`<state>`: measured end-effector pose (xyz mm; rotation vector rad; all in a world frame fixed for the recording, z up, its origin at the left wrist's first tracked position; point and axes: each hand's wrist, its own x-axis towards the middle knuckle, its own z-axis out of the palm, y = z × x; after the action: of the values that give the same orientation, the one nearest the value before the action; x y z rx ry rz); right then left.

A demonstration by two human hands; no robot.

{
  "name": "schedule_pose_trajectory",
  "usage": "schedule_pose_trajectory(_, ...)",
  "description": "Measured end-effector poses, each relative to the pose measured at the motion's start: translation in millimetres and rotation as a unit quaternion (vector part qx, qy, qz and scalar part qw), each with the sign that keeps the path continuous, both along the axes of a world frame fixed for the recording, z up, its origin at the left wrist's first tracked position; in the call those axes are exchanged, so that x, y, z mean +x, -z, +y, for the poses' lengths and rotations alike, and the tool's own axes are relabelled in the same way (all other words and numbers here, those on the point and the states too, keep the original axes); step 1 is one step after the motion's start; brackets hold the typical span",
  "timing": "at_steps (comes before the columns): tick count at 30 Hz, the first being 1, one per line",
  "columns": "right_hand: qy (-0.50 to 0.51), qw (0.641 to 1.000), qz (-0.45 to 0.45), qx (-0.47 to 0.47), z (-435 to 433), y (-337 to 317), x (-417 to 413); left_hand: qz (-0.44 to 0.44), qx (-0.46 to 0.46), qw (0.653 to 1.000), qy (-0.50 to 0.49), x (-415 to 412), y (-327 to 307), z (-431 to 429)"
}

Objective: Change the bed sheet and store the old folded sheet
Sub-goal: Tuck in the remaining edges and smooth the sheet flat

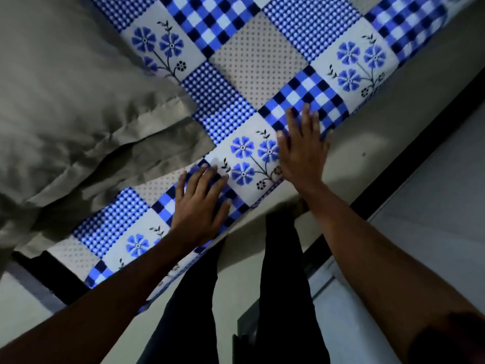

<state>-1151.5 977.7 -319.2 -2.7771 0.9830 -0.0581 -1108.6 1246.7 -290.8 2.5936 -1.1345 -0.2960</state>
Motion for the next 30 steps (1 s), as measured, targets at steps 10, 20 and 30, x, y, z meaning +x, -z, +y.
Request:
schedule_pose_trajectory(10, -0.179, 0.979, -0.090, 0.044, -121.5, -7.2, 53.1, -0.001, 0.062, 0.992, -0.114, 132.7, 9.5, -273.5)
schedule_pose_trajectory(20, 0.022, 0.999, 0.023, 0.014, -417.1, -2.1, 64.5, -0.012, 0.106, 0.994, -0.030, 93.5, 22.5, -446.7)
schedule_pose_trajectory(30, -0.218, 0.974, -0.059, 0.000, -486.0, 2.1, 173.4, -0.034, -0.016, 0.995, -0.087, 166.0, 19.5, -573.0)
